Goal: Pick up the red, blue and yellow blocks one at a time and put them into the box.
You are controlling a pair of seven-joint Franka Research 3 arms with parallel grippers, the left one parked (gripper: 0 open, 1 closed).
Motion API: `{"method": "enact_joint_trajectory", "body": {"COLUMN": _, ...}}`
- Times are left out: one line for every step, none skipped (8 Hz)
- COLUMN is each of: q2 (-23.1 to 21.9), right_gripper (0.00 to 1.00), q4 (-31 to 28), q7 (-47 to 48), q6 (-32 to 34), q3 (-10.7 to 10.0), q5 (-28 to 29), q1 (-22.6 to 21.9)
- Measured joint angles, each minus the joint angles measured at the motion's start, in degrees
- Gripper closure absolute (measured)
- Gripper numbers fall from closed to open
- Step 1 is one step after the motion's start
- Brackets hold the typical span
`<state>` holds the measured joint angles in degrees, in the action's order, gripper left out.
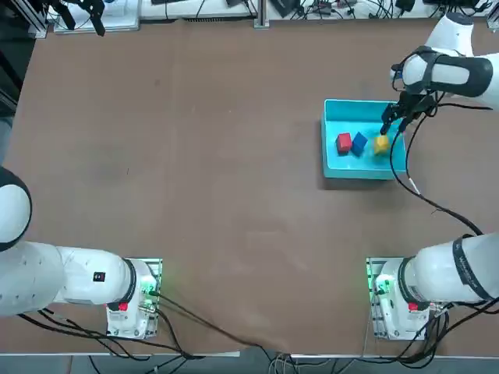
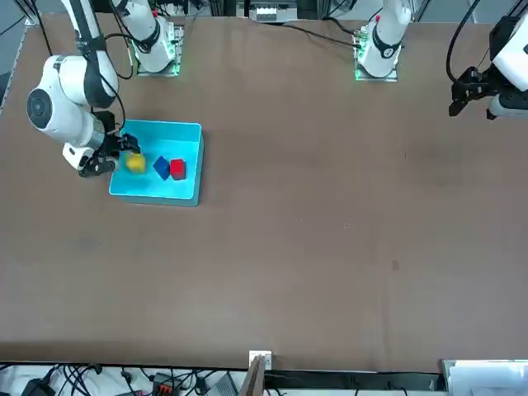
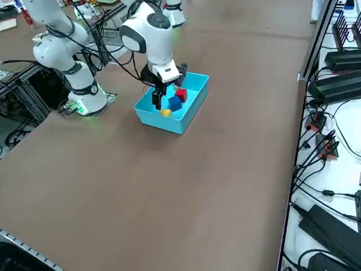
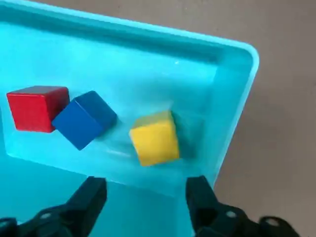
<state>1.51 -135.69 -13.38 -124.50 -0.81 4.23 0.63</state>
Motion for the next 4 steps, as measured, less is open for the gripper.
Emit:
{"method": "enact_joint_trajectory", "body": {"q2": -0.5, "right_gripper": 0.02, "q4": 0.2, "q7": 0.0, "q6": 0.9, "q3": 0.0, "q5": 0.0, "q1": 0.0}}
{"method": "enact_joint_trajectory", "body": {"q2": -1.2, "right_gripper": 0.02, "q4": 0.6, "q7": 0.0, "q6": 1.7, "q3": 0.0, "q5": 0.0, "q1": 0.0}}
{"method": "enact_joint_trajectory", "body": {"q2": -2.1, "right_gripper": 0.01, "q4": 2.5, "q7": 0.0, "q6": 3.9, "q3": 0.0, "q5": 0.0, "q1": 0.0}}
{"method": "enact_joint_trajectory", "body": {"q2": -2.9, "right_gripper": 0.0, "q4": 6.5, "q7": 0.0, "q6": 8.6, "q3": -0.1, "q5": 0.0, "q1": 0.0}}
